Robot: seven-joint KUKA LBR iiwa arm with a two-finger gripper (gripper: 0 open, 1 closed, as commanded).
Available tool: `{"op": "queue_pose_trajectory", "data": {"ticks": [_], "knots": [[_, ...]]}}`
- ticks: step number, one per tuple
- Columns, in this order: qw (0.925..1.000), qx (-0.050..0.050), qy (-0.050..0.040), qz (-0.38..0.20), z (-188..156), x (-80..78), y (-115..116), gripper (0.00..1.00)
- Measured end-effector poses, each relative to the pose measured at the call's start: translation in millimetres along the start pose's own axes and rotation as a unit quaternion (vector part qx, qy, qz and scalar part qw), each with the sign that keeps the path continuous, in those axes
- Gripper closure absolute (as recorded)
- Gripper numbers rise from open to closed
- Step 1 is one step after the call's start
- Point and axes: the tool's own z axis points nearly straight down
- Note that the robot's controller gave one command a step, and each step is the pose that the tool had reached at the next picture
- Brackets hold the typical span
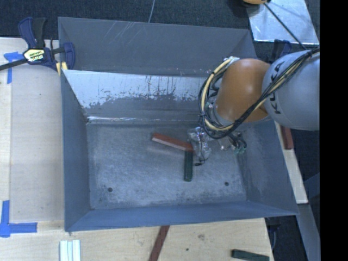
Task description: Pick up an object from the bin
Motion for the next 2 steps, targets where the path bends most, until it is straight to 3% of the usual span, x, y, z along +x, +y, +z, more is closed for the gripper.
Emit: {"op": "queue_pose_trajectory", "data": {"ticks": [1,2], "knots": [[0.9996,0.0,0.0047,-0.029,-4,0.8,19,1.0],[1.0,-0.003,0.0064,0.005,-40,-38.6,44,0.0]]}}
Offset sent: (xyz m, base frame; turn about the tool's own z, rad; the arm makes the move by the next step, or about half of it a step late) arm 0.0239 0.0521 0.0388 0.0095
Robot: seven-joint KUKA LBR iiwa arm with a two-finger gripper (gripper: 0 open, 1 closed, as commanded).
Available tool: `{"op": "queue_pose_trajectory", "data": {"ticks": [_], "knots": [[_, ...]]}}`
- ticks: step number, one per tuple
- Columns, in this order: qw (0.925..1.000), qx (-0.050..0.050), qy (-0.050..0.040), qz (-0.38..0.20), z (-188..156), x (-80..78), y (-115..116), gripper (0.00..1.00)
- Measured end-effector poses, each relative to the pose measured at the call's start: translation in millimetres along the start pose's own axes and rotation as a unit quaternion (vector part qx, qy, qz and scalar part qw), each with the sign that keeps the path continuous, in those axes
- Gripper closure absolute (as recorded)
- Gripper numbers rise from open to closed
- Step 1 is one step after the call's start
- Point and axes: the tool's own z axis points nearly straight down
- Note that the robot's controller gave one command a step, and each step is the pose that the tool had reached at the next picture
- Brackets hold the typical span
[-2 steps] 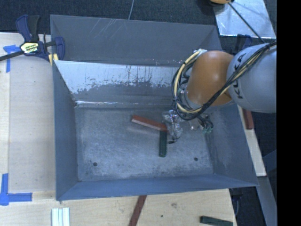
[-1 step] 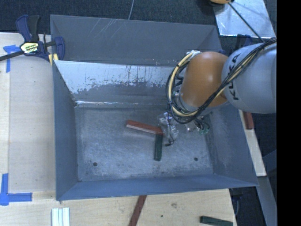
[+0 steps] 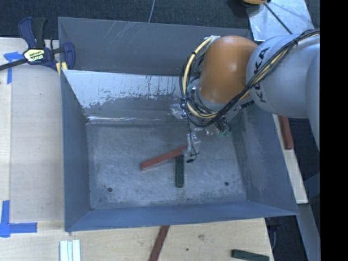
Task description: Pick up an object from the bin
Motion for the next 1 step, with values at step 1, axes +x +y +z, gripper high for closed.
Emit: {"op": "queue_pose_trajectory", "data": {"ticks": [1], "knots": [[1.0,0.0,0.0007,0.0,0.6,0.5,-0.1,0.0]]}}
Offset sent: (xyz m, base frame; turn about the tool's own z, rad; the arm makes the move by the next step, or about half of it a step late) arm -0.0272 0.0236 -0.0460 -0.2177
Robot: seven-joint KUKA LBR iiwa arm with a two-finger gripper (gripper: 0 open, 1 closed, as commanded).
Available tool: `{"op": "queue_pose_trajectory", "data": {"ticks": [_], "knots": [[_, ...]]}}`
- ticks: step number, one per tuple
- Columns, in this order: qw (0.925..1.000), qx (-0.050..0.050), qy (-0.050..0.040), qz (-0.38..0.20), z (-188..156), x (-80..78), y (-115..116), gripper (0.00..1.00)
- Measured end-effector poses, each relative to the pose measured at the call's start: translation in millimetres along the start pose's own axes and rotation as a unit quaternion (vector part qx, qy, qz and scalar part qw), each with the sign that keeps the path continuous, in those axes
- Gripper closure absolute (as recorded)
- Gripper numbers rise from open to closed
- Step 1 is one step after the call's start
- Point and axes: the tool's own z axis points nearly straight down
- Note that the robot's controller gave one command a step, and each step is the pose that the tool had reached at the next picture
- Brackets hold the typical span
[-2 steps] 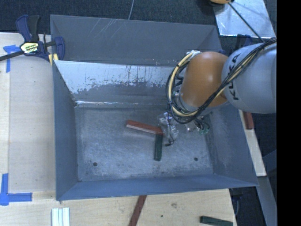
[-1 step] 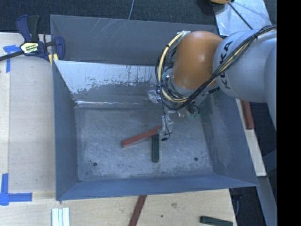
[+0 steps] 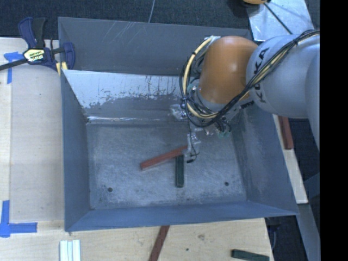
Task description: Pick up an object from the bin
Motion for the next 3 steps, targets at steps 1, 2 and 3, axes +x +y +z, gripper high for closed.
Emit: {"op": "queue_pose_trajectory", "data": {"ticks": [1,2,3], "knots": [[0.9942,0.0,-0.0001,-0.108,44.2,18.9,29.3,1.0],[0.9942,0.0,0.0004,-0.108,44.7,19.3,29.3,0.0],[0.9942,-0.001,-0.0005,-0.108,43.9,18.7,29.6,1.0]]}}
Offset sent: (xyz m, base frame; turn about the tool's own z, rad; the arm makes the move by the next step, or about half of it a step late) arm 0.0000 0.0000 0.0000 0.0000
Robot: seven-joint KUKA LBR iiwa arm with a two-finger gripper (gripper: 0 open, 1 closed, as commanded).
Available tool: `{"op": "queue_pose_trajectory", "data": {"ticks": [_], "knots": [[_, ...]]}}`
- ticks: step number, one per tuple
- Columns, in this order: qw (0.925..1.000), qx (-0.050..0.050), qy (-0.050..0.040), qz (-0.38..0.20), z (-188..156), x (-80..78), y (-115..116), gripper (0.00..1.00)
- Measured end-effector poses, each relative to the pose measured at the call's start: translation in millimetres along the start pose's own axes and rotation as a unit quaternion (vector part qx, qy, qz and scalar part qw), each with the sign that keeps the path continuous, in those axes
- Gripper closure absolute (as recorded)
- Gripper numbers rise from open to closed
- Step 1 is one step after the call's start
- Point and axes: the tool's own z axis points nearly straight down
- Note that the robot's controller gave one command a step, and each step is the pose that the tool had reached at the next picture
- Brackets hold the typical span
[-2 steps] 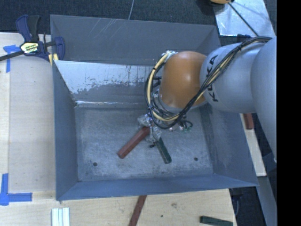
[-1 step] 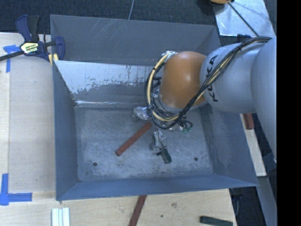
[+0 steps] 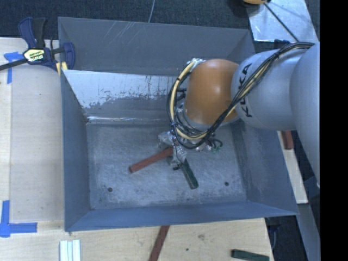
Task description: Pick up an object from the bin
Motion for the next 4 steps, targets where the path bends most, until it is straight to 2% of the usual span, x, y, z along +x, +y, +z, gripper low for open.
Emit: {"op": "queue_pose_trajectory", "data": {"ticks": [1,2,3,4], "knots": [[1.0,0.0,0.0,0.0,0,0.0,0,1.0],[0.9989,0.002,0.0,-0.046,0,-5.3,6,1.0],[0.9814,0.0,0.0001,-0.192,-135,-32.4,18,1.0],[0.9816,-0.001,0.0007,-0.191,-134,-32.0,18,0.0]]}}
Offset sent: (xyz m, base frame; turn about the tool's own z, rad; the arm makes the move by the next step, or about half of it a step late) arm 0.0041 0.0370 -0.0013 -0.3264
